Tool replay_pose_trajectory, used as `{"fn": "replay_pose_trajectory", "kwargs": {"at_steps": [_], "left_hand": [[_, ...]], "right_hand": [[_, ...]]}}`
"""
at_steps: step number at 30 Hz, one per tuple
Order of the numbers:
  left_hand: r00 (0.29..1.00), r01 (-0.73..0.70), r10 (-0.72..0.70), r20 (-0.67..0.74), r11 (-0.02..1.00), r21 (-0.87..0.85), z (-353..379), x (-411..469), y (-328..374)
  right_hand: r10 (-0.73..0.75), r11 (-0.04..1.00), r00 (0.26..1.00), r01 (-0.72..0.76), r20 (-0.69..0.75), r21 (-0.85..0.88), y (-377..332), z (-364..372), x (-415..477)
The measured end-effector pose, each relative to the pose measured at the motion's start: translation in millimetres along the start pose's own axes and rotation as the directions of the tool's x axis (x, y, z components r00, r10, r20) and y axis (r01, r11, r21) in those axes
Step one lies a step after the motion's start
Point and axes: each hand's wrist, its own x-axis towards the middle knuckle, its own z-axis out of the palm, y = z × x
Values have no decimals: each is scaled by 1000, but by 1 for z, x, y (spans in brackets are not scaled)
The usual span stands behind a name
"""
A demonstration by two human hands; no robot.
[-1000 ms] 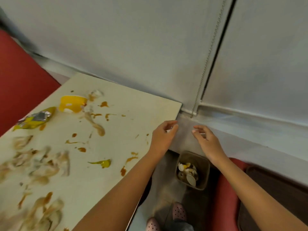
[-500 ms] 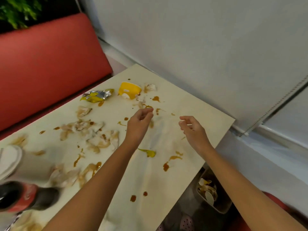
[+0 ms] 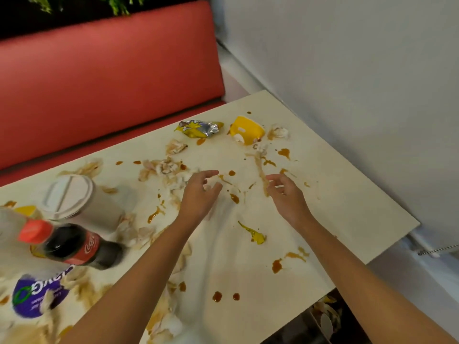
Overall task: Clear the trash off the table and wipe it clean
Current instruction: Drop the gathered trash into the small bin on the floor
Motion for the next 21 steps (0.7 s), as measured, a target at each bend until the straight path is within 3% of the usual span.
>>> {"fn": "replay_pose_trajectory", "kwargs": {"at_steps": [7,12,17,21], "left_hand": [[986,166,-160,-52,878,448,1,11,-26],[976,165,-218,-6,724,670,9,11,-40],[989,136,-135,-60,668,732,16,2,-44],[988,151,-96,-122,779,608,13,-5,-39]], "right_hand": [[-31,1000,993,31,111,3,-10,-11,32],[-53,998,981,56,187,-14,-16,-14,52],[-85,996,968,89,236,-7,-20,-10,64],[-108,993,958,115,264,-11,-20,-8,71]]}}
